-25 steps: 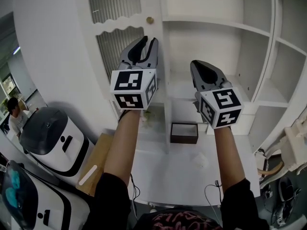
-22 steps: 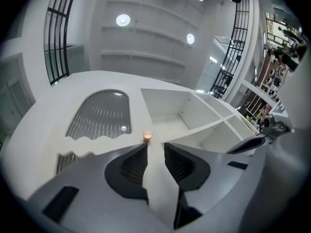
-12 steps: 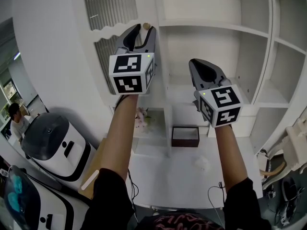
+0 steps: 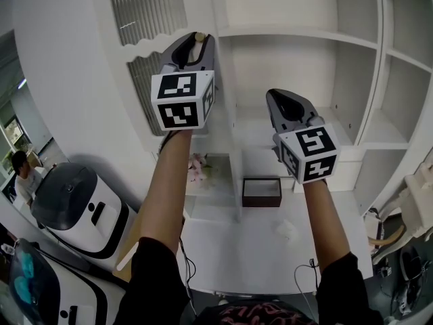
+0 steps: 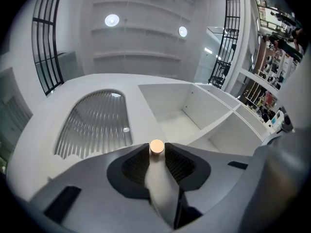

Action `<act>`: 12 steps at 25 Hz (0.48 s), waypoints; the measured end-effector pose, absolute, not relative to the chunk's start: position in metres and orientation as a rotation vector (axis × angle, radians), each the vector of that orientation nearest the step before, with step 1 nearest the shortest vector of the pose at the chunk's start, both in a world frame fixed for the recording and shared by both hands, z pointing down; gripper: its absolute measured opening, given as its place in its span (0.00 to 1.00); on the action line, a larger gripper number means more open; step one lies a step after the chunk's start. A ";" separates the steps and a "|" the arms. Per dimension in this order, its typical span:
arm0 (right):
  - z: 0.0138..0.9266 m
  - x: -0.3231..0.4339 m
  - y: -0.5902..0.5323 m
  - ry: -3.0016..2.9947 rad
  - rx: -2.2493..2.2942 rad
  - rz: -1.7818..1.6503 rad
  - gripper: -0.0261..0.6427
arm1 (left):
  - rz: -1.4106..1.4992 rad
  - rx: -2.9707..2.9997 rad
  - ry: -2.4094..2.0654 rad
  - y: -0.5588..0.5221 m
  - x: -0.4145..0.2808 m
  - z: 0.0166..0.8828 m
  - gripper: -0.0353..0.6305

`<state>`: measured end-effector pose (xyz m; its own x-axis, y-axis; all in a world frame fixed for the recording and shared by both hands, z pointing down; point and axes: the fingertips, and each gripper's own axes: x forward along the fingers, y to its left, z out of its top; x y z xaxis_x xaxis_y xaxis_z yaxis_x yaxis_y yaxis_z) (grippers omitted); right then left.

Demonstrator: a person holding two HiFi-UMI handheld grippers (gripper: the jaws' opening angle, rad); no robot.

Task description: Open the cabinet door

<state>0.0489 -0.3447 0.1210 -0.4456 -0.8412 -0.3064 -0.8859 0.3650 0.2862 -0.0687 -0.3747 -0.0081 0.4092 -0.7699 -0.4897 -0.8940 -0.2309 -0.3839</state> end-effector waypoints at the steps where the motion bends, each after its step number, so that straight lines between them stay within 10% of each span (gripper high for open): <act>1: 0.124 0.050 -0.346 2.509 -1.595 0.625 0.06 | 0.263 -2.045 1.411 -0.375 -0.070 -0.009 0.21; 12: 0.142 0.044 -0.353 2.541 -1.606 0.588 0.06 | 0.239 -2.037 1.352 -0.373 -0.070 -0.010 0.19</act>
<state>0.0436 -0.3527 0.1418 -0.4480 -0.8536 -0.2658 -0.8836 0.3775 0.2770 -0.0704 -0.3731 -0.0095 0.4455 -0.7485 -0.4912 -0.8715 -0.2369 -0.4294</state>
